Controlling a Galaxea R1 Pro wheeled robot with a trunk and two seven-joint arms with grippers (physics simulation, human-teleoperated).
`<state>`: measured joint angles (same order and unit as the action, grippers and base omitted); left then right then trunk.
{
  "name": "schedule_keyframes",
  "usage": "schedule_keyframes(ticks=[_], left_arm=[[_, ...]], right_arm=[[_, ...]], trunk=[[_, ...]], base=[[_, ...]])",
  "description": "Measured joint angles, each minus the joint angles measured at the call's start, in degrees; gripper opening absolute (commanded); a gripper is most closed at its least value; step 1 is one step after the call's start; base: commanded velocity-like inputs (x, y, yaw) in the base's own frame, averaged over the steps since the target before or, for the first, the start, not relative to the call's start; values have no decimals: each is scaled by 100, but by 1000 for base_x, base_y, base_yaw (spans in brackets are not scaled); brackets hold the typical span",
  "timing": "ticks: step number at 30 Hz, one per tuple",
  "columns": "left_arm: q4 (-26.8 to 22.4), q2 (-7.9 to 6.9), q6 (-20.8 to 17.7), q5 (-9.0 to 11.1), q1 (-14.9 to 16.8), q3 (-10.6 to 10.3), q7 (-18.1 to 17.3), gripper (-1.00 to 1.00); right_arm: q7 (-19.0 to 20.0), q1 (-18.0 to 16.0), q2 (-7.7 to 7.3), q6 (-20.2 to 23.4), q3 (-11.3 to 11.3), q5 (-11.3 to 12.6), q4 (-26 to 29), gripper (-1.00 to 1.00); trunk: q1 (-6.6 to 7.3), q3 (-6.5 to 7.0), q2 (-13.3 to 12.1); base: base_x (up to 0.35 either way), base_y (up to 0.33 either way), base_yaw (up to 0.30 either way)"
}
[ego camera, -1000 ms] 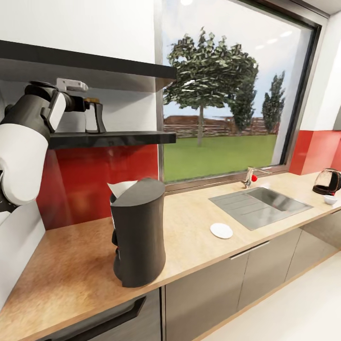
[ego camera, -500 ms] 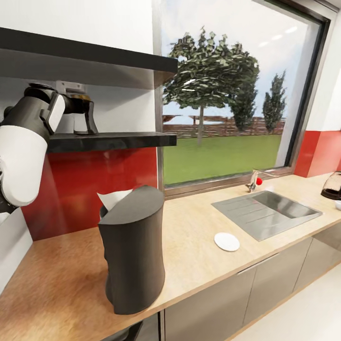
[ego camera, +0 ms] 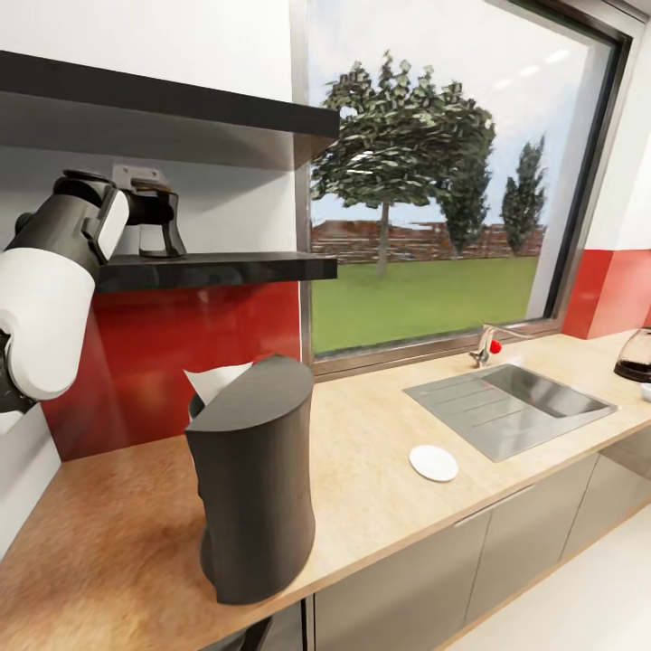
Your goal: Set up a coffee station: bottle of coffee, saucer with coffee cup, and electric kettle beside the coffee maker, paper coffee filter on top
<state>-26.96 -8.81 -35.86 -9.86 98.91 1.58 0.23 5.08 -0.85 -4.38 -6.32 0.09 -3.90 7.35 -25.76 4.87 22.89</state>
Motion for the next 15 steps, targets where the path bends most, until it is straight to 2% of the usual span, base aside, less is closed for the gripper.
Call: schedule_keyframes(ticks=[15], left_arm=[[-2,-6,6,3,-117,9,0,100]], right_arm=[[0,0,0,0,-1,0,0,100]], trunk=[[-1,0,0]], base=[[18,0,0]])
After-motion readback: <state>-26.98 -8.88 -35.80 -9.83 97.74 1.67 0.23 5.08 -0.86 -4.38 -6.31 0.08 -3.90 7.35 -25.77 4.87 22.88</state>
